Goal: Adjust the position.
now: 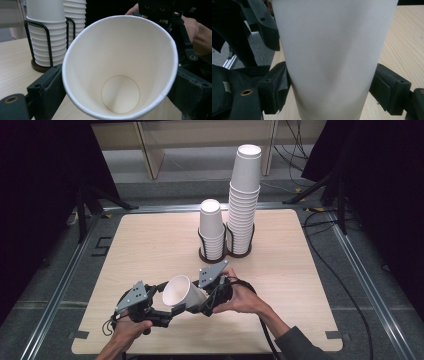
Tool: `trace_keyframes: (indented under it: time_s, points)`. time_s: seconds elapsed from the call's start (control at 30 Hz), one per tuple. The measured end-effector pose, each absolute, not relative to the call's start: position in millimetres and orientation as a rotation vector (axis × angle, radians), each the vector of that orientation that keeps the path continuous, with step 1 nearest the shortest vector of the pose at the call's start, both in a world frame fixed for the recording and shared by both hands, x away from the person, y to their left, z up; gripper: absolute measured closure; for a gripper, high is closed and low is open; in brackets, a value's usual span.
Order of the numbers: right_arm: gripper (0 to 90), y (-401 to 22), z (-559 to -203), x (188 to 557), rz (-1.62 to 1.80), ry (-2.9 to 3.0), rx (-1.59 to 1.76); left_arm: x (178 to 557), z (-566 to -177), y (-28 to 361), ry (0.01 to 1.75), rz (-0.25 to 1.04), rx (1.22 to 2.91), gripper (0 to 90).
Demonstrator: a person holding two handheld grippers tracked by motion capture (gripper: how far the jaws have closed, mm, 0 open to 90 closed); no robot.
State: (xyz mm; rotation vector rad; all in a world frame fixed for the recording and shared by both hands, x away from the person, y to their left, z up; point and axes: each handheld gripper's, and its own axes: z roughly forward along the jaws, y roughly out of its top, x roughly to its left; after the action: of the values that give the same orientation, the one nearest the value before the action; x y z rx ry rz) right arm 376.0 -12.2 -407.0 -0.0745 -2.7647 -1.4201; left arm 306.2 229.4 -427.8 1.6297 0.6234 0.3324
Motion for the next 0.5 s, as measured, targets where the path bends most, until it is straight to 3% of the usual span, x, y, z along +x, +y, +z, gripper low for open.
trace_keyframes:
  time_s: [0.27,0.5]
  points:
    - [22.2,-5.3,-411.3,376.7,-1.513,-2.709,-0.059,306.0,-428.6,226.9,0.643,0.339,1.562,6.4]
    - [21.7,-4.2,-411.9,376.7,-1.531,-2.695,-0.073,306.4,-427.5,227.0,0.63,0.341,1.563,11.2]
